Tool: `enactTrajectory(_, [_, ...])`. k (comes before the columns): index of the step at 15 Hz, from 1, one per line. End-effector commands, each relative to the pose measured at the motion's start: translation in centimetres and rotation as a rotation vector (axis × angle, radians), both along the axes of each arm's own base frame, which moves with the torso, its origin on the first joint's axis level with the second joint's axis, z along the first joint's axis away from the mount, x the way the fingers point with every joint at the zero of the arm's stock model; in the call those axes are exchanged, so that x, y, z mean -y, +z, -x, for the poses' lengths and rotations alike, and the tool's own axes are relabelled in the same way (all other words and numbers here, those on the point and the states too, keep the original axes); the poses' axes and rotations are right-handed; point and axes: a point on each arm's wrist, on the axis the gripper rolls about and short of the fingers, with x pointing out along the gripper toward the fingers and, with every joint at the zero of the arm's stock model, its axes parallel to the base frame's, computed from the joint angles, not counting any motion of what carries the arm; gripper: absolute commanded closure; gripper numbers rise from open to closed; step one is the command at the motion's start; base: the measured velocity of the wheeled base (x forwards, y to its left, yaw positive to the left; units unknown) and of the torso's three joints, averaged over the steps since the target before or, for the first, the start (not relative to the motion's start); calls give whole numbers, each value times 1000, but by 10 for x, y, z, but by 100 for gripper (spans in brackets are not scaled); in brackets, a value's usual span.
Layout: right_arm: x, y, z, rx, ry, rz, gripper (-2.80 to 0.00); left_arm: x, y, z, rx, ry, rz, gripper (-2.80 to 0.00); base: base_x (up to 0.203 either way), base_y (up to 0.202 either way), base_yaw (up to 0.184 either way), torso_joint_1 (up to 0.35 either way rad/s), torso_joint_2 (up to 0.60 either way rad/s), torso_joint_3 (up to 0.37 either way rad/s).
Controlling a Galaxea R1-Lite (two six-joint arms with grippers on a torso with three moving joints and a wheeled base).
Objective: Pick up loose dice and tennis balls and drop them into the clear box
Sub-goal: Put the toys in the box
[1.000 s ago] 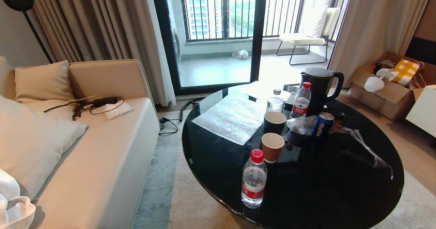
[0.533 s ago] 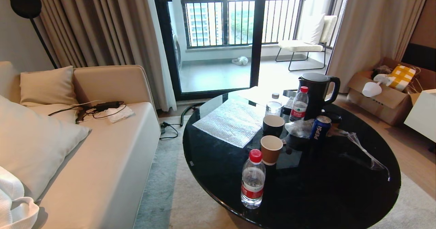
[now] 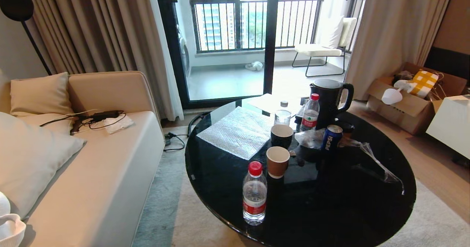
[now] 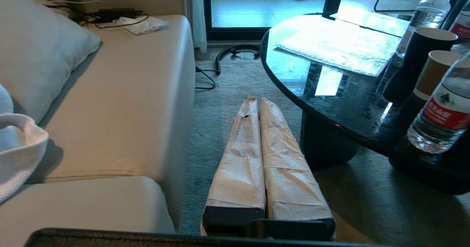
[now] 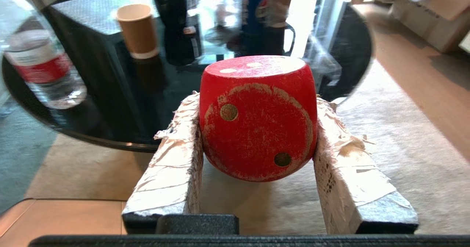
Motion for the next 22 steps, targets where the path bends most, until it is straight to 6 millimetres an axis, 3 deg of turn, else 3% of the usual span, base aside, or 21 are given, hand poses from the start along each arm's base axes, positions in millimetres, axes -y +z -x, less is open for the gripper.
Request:
enactTrajectory(1, [0,0,0,-1,0,1,0,0,0,0,-1,1,0,0,0,-189,-3,4,2,2])
enactTrajectory(7, [0,0,0,-2,0,1,0,0,0,0,1,1,0,0,0,-167,2,1,2,4])
enactTrajectory(14, [0,0,0,-1,0,1,0,0,0,0,-1,1,0,0,-9,0,0,0,1,0])
enactTrajectory(22, [0,0,0,-1,0,1,0,0,0,0,-1,1,0,0,-177,0,-4,2,3,3])
